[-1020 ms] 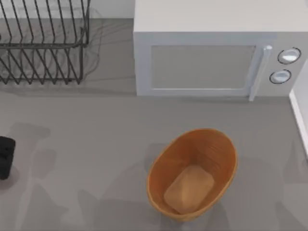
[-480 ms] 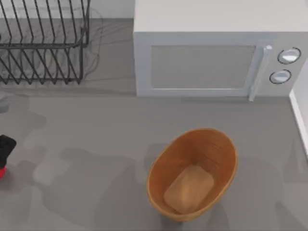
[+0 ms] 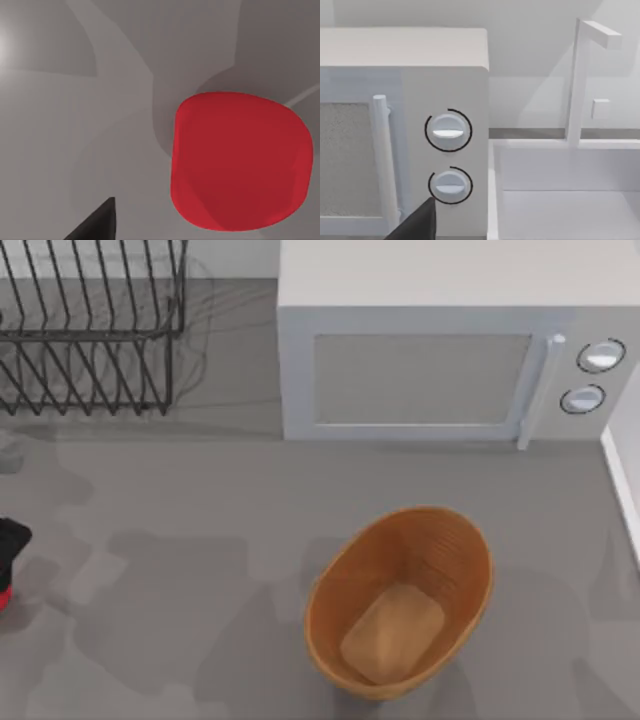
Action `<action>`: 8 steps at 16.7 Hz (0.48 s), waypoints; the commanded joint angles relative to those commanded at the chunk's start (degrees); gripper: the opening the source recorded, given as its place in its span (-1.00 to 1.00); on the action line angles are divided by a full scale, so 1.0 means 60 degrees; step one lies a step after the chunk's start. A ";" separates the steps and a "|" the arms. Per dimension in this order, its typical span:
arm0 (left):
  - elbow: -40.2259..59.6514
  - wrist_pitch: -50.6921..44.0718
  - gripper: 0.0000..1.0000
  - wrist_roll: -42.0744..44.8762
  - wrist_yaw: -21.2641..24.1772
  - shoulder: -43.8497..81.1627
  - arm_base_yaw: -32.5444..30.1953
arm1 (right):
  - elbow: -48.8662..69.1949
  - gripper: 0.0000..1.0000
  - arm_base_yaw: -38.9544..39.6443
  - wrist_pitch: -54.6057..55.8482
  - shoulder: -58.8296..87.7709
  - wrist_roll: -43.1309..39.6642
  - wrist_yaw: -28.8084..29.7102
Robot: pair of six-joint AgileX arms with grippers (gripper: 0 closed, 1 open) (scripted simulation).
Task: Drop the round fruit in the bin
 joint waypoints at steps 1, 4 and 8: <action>-0.0030 0.0023 1.00 -0.0012 -0.0002 -0.0032 -0.0049 | 0.0000 1.00 0.0000 0.0000 0.0000 0.0000 0.0000; -0.0267 0.0401 1.00 -0.0021 0.0000 0.0195 -0.0027 | 0.0000 1.00 0.0000 0.0000 0.0000 0.0000 0.0000; -0.1023 0.2058 1.00 0.0001 0.0002 0.0918 -0.0015 | 0.0000 1.00 0.0000 0.0000 0.0000 0.0000 0.0000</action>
